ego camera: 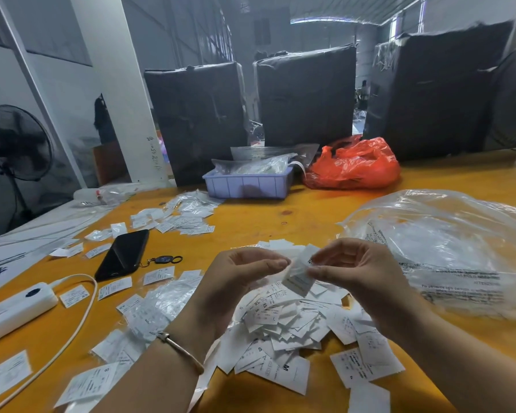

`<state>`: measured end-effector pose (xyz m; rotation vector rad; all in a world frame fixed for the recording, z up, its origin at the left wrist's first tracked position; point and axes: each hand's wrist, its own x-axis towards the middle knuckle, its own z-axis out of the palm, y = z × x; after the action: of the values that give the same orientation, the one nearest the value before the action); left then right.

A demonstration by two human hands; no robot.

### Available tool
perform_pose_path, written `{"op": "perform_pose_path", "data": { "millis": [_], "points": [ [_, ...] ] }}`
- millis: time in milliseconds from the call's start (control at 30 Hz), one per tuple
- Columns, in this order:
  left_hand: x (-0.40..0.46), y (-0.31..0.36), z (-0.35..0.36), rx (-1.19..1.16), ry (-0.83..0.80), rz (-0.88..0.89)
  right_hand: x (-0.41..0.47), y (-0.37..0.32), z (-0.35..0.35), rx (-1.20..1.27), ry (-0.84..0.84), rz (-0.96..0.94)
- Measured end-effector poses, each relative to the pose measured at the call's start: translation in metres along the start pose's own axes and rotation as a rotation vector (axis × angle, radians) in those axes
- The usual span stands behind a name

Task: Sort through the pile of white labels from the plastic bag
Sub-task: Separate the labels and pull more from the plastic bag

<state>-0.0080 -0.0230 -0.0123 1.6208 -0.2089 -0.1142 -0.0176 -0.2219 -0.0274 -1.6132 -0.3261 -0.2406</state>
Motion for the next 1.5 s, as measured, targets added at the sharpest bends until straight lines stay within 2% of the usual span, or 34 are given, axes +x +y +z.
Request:
{"op": "perform_pose_path", "data": {
  "millis": [133, 333, 633, 900, 1100, 1500],
  "points": [
    [0.0, 0.0, -0.002, -0.085, 0.036, -0.018, 0.003, 0.003, 0.002, 0.02, 0.054, 0.046],
    [0.0, 0.001, -0.002, -0.118, -0.026, -0.027, 0.0, 0.0, 0.005, -0.023, 0.018, -0.066],
    [-0.003, -0.002, 0.003, -0.001, 0.012, 0.13, 0.006, -0.003, -0.008, -0.073, 0.255, -0.208],
    [-0.005, -0.001, 0.006, 0.076, 0.05, 0.28, -0.002, -0.02, -0.004, -0.129, 0.103, -0.353],
    [-0.008, 0.001, 0.008, 0.079, 0.027, 0.296, -0.005, -0.024, -0.003, -0.179, 0.008, -0.384],
    [-0.01, 0.001, 0.008, 0.158, -0.024, 0.306, -0.002, -0.022, -0.006, -0.169, 0.014, -0.385]
  ]
}}
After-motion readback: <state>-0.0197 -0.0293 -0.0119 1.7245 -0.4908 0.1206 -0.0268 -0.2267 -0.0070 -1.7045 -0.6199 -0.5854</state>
